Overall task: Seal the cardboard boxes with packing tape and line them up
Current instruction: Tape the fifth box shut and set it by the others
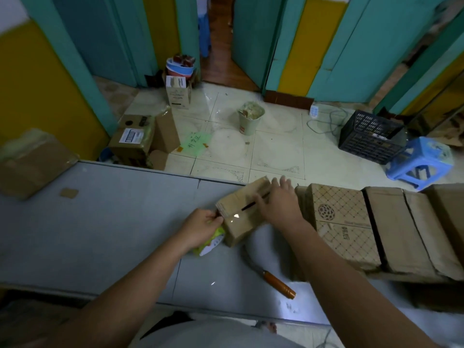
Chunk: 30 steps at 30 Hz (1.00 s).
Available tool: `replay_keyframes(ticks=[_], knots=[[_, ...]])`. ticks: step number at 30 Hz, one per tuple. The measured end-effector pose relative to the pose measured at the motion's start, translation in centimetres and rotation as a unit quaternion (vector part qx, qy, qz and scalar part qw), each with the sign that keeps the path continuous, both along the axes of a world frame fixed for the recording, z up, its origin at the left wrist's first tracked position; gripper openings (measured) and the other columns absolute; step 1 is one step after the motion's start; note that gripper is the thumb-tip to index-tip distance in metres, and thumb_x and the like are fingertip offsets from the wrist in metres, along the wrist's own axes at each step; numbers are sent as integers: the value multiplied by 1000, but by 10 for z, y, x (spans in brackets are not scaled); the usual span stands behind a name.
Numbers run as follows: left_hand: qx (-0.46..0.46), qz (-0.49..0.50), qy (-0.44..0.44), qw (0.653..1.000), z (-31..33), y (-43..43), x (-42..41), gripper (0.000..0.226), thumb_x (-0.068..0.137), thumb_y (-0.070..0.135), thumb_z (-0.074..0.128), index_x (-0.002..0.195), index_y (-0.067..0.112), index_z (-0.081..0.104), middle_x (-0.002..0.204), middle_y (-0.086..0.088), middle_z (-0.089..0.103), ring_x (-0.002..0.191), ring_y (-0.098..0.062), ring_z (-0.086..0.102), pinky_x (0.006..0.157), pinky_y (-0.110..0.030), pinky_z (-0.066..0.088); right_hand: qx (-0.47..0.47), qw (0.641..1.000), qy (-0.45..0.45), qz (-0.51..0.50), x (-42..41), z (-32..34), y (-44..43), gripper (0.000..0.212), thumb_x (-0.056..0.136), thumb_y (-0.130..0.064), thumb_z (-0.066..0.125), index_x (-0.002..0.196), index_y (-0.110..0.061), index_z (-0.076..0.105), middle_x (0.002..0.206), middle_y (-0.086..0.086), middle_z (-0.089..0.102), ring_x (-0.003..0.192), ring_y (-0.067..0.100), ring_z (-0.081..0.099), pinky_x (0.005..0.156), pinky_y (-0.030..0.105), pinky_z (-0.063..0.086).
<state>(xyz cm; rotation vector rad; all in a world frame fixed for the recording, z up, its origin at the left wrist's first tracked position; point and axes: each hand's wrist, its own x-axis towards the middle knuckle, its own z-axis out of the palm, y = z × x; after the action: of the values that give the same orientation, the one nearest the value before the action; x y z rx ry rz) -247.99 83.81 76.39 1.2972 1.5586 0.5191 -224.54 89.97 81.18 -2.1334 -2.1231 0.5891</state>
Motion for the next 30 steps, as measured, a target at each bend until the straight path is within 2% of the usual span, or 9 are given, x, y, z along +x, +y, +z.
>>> replay_keyframes(ticks=[4, 7, 10, 13, 16, 19, 21, 25, 30], knots=[[37, 38, -34, 998, -7, -16, 1, 18, 105, 24, 65, 104, 14, 80, 96, 0, 81, 93, -11, 74, 84, -31, 55, 64, 988, 32, 134, -31, -10, -12, 93, 93, -81, 40, 165, -24, 24, 175, 3, 11, 162, 26, 1, 129, 49, -1], [24, 111, -85, 990, -12, -26, -2, 10, 103, 25, 70, 110, 17, 71, 101, 4, 75, 95, -9, 70, 86, -26, 52, 44, 987, 10, 157, -42, -25, -15, 97, 90, -87, 34, 165, -28, 23, 176, 0, 5, 162, 26, -6, 129, 54, -5], [19, 114, -91, 989, -16, -35, -11, 26, 102, 31, 73, 94, 6, 67, 84, -5, 69, 77, -14, 64, 72, -33, 50, 59, 985, 6, 159, -42, -37, -11, 98, 88, -90, 32, 165, -29, 25, 176, -3, 5, 162, 24, -6, 127, 54, -6], [27, 70, -115, 991, -16, -40, -18, 41, 102, 26, 72, 66, 14, 59, 57, 6, 53, 55, -7, 50, 52, -25, 36, 79, 984, 16, 160, -39, -42, -9, 97, 88, -91, 30, 164, -30, 29, 176, -4, 9, 162, 23, -4, 128, 54, -3], [34, 85, -173, 981, -11, -40, -20, 37, 100, 29, 70, 68, 14, 62, 58, 1, 61, 54, -11, 55, 50, -21, 40, 79, 983, 19, 165, -39, -42, -6, 96, 88, -90, 30, 163, -31, 29, 176, -4, 10, 162, 22, -3, 129, 54, -2], [48, 82, -161, 982, -15, -38, -21, 41, 92, 37, 69, 69, 5, 58, 62, -5, 43, 60, -14, 43, 51, -26, 32, 73, 984, 17, 164, -40, -40, -6, 94, 89, -88, 32, 164, -31, 28, 176, -4, 9, 162, 22, -4, 129, 53, -3], [26, 92, -154, 984, -22, -35, -22, 49, 94, 37, 72, 70, -3, 57, 62, -7, 41, 58, -17, 44, 48, -26, 38, 73, 984, 14, 165, -41, -40, -7, 94, 90, -88, 32, 164, -30, 27, 176, -3, 8, 162, 22, -4, 129, 53, -4], [-14, 57, -48, 997, -35, -26, -25, 53, 90, 46, 76, 56, 22, 42, 55, 1, 33, 48, -14, 40, 52, -27, 33, 73, 983, 15, 166, -40, -42, -6, 96, 89, -89, 30, 164, -29, 26, 176, -3, 7, 162, 22, -5, 130, 53, -3], [-85, 38, 9, 996, -43, -14, -31, 63, 88, 55, 80, 56, 24, 36, 47, 3, 35, 39, -16, 50, 49, -23, 44, 83, 983, 15, 165, -41, -45, -6, 99, 88, -91, 28, 164, -29, 27, 176, -3, 7, 162, 22, -4, 129, 53, -2]])
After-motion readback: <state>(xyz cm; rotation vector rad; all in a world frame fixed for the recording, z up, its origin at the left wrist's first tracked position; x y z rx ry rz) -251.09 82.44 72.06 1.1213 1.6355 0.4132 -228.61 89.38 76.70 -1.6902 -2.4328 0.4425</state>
